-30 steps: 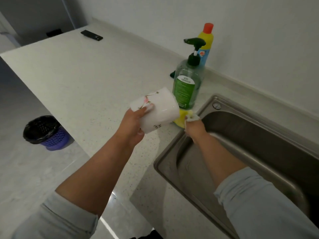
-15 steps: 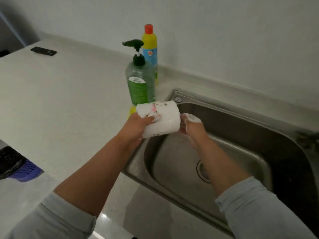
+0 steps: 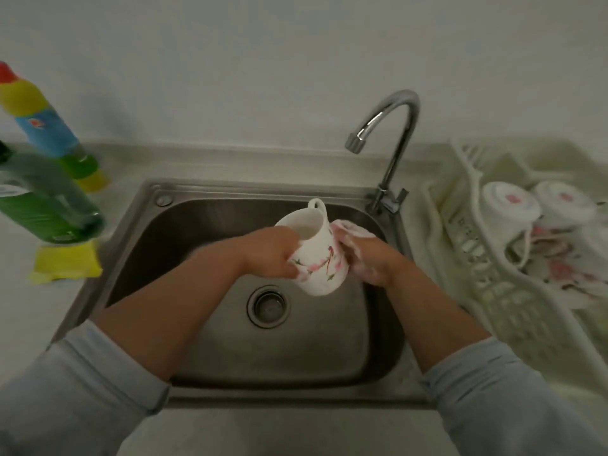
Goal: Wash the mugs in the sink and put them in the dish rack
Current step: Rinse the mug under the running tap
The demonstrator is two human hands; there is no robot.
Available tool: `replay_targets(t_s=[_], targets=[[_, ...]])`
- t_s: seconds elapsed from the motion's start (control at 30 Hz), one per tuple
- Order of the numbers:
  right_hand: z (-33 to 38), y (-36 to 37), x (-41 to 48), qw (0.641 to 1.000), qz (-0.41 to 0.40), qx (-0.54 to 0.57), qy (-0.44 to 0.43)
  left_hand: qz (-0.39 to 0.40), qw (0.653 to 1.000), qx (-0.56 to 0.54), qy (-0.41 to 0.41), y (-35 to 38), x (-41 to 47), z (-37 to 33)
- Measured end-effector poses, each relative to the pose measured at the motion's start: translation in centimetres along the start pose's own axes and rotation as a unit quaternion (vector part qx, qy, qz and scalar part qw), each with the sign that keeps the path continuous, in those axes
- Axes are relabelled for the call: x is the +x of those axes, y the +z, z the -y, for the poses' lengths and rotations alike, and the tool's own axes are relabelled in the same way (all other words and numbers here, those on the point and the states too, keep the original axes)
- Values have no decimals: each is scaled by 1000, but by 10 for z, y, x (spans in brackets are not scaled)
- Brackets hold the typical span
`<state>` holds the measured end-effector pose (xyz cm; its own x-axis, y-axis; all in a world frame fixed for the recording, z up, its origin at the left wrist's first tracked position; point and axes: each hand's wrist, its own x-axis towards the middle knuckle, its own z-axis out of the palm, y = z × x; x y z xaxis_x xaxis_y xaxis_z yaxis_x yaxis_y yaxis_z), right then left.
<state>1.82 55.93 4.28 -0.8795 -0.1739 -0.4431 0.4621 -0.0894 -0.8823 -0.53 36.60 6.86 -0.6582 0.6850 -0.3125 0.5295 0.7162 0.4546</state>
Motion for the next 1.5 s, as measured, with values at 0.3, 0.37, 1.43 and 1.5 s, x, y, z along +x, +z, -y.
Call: replay_targets(t_s=[0.3,0.37,1.43,1.5], targets=[[-11,-40,-13,985,-135,5,-108,33,969,199,141,4,42,-20],[-10,-43,-13,984,-154,32,-87,21,959,245,141,3,50,-14],[19,-72,50,826,-481,-273,-111,-95,660,-714,-213,37,98,-10],[31,-77,55,833,-478,-269,-67,-86,665,-711,-214,38,99,-10]])
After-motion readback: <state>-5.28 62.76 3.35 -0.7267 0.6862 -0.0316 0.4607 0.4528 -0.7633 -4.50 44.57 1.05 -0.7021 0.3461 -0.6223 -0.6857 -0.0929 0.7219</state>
